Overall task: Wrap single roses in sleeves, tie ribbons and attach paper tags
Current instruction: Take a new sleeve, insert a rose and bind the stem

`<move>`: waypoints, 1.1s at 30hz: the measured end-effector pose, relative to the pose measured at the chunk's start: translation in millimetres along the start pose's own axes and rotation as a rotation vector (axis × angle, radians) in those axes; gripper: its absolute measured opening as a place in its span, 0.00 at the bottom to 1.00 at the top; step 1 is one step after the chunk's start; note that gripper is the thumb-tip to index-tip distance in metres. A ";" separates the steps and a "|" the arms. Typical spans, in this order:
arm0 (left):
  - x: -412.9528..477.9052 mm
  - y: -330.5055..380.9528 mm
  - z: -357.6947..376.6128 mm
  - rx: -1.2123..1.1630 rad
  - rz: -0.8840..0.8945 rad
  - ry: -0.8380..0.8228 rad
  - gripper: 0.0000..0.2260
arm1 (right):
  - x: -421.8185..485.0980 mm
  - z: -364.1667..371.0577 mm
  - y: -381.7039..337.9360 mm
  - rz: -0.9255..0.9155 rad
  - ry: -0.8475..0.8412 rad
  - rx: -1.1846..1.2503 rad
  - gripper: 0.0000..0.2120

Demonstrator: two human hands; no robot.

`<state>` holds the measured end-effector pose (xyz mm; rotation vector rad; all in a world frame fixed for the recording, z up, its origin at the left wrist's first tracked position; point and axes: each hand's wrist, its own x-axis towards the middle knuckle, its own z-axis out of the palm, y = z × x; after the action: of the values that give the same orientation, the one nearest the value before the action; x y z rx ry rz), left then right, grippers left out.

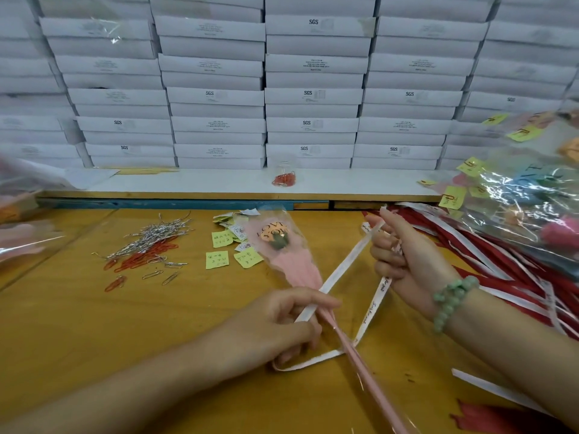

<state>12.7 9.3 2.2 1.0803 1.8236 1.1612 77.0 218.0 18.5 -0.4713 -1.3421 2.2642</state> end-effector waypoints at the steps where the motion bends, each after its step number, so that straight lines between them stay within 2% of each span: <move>1: 0.7 -0.6 0.5 0.025 0.014 -0.007 0.14 | 0.9 -0.5 -0.1 -0.005 0.000 0.008 0.19; 5: 2.1 0.3 1.9 0.079 0.055 -0.027 0.08 | 0.7 0.3 -1.7 -0.061 -0.007 -0.063 0.14; 8: 2.3 -0.7 1.3 0.076 0.066 -0.023 0.09 | 2.7 0.3 -5.2 -0.105 0.017 -0.139 0.05; 11: 1.3 -1.9 -0.4 0.071 0.084 -0.062 0.10 | 3.9 -2.2 -8.0 -0.138 0.024 -0.195 0.02; 14: -0.4 -3.4 -1.4 0.041 0.116 -0.080 0.11 | 1.2 -2.3 -7.1 -0.183 0.002 -0.262 0.11; 17: -0.9 -6.8 -2.7 0.015 0.150 -0.027 0.06 | -5.3 2.8 -4.2 -0.233 -0.086 -0.422 0.16; 18: -0.9 -7.7 -3.0 0.004 0.161 -0.010 0.03 | -9.4 5.7 -3.3 -0.272 -0.116 -0.511 0.16; 20: -0.3 -10.4 -3.3 -0.013 0.177 0.024 0.06 | -20.0 12.2 -2.0 -0.442 -0.178 -0.810 0.15; 23: 1.2 -14.1 -3.4 -0.035 0.188 0.073 0.13 | -31.3 12.9 2.5 -0.767 -0.208 -1.508 0.15; 24: 1.4 -14.7 -3.2 -0.034 0.192 0.078 0.15 | -34.4 14.2 3.8 -0.836 -0.202 -1.645 0.17; 25: 1.5 -14.9 -3.0 -0.034 0.194 0.076 0.15 | -36.5 16.1 5.4 -0.852 -0.220 -1.655 0.17; 26: 1.5 -14.8 -3.0 -0.034 0.194 0.068 0.16 | -38.3 17.8 6.8 -0.820 -0.272 -1.556 0.17; 29: 0.8 -14.9 -3.7 -0.060 0.175 0.033 0.17 | -38.8 22.8 7.6 -0.650 -0.379 -1.078 0.13; 33: 0.2 -12.4 -3.6 -0.090 0.165 -0.003 0.16 | -40.0 27.3 6.2 -0.458 -0.494 -0.732 0.13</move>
<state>6.1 5.2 -8.2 1.1968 1.6888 1.3238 95.2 173.7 28.0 0.1960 -2.2564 1.5080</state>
